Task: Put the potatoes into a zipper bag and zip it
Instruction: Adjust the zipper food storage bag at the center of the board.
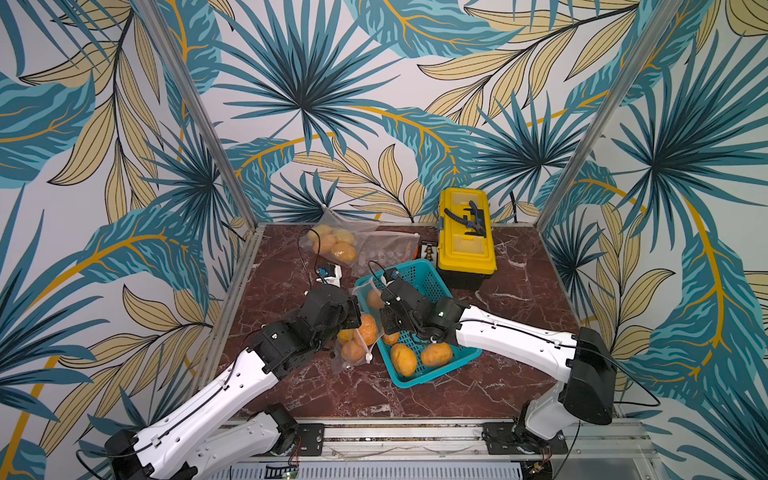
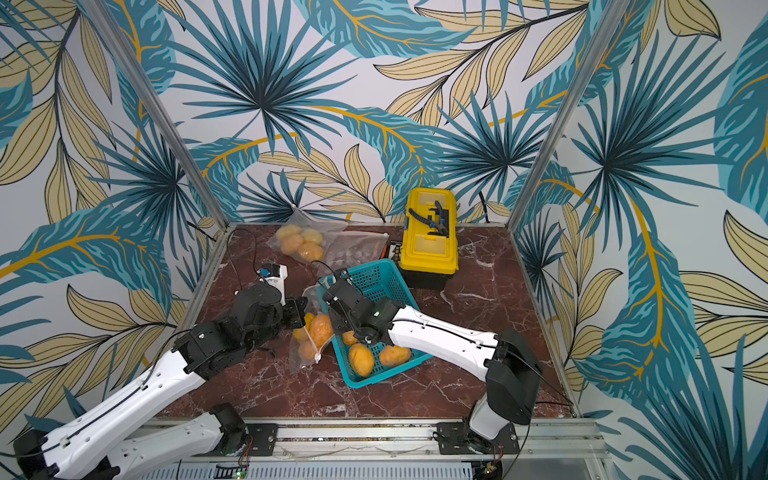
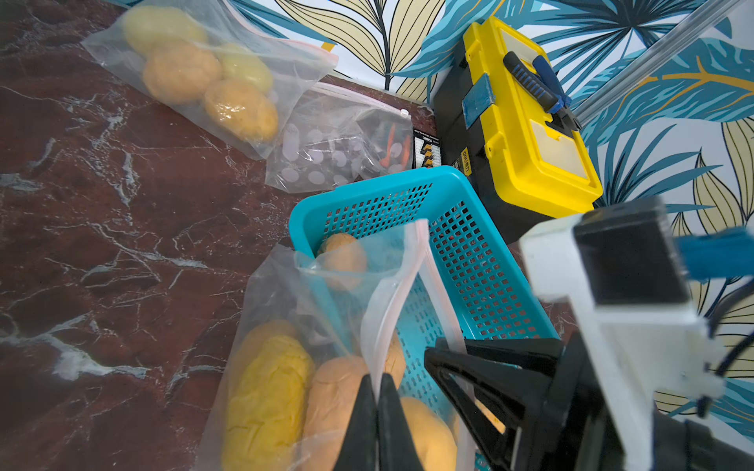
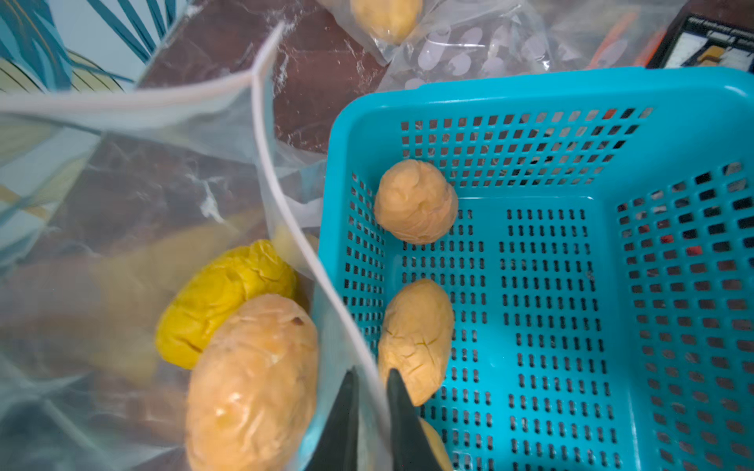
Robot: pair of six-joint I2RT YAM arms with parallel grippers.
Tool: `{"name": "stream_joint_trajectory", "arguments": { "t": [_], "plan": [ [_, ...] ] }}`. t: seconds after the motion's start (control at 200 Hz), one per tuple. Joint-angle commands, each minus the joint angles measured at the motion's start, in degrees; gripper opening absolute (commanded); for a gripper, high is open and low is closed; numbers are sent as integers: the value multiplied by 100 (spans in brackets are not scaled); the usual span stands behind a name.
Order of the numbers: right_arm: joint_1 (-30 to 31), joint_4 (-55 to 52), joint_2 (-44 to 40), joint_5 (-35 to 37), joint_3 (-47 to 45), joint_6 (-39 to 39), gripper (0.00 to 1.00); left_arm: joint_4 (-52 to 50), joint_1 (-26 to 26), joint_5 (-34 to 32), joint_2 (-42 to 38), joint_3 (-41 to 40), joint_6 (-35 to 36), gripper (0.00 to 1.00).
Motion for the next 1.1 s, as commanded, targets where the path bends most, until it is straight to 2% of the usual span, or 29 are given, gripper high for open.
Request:
{"name": "stream_joint_trajectory", "arguments": {
  "t": [0.0,0.06,0.386,0.566,0.811,0.861,0.926,1.097],
  "plan": [
    [-17,-41,17,-14,303,-229,4,123,-10,-174,-183,-110,-9,0],
    [-9,-71,26,-79,452,-329,0,124,-10,-284,-270,-173,-56,0],
    [-15,-105,209,-561,1083,-661,0,124,-10,-750,-656,-467,-426,0],
    [-17,-64,418,-871,1308,-755,0,123,-3,-935,-436,-458,-635,0],
    [-17,-185,826,-815,1714,-887,0,123,-2,-1347,-59,-386,-826,0],
    [-17,-180,893,-806,1774,-920,4,128,-2,-1487,27,-371,-890,0],
    [-15,-120,892,-799,1769,-953,17,124,20,-1547,148,-349,-927,0],
    [-9,-21,618,-656,1541,-1008,40,118,58,-1578,271,-320,-982,0]
  ]
}}
